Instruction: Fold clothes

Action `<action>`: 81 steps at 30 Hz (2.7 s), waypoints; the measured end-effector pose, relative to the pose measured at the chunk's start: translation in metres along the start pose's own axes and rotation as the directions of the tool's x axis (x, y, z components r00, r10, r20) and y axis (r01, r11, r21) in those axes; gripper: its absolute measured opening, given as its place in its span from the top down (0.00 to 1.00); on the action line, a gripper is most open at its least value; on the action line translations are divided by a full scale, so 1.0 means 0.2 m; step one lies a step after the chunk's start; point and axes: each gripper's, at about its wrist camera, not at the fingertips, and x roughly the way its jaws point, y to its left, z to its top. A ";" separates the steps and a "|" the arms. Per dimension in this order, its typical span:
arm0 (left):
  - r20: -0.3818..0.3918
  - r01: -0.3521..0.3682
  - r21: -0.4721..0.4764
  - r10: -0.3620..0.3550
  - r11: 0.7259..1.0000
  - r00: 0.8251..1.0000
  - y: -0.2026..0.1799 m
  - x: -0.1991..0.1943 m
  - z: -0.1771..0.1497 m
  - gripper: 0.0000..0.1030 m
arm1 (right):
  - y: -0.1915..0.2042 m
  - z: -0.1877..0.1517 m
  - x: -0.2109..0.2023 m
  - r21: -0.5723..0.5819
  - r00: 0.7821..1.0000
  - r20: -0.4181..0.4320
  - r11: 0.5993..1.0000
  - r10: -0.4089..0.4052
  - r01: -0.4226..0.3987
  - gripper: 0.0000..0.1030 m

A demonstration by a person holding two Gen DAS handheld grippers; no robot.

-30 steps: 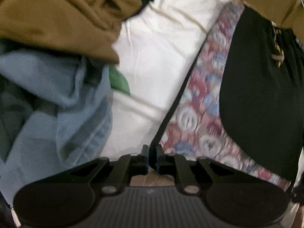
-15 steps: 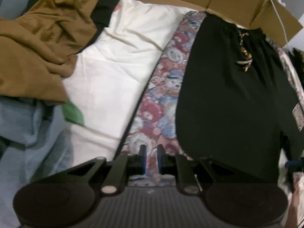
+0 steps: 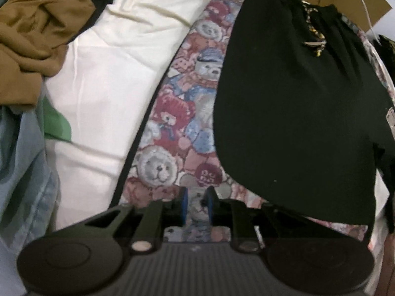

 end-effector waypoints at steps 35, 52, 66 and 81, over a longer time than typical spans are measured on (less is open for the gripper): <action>0.514 0.048 0.114 -0.101 0.992 0.852 -0.36 0.11 1.01 0.64 | -0.30 0.93 0.10 0.000 0.920 0.325 0.973 -0.220 0.232 0.67; 0.476 -0.050 0.094 -0.001 0.994 0.879 -0.31 0.41 1.14 0.97 | -0.38 1.25 0.35 0.020 0.907 0.298 0.952 -0.299 0.307 0.70; 0.505 0.105 0.214 -0.202 0.971 0.839 -0.49 0.22 1.08 0.87 | -0.25 1.10 0.22 -0.140 0.899 0.331 0.927 -0.287 0.347 0.59; 0.416 0.025 0.211 -0.113 0.977 0.903 -0.40 0.30 1.05 0.96 | -0.38 1.00 0.11 -0.123 0.889 0.316 0.914 -0.332 0.385 0.58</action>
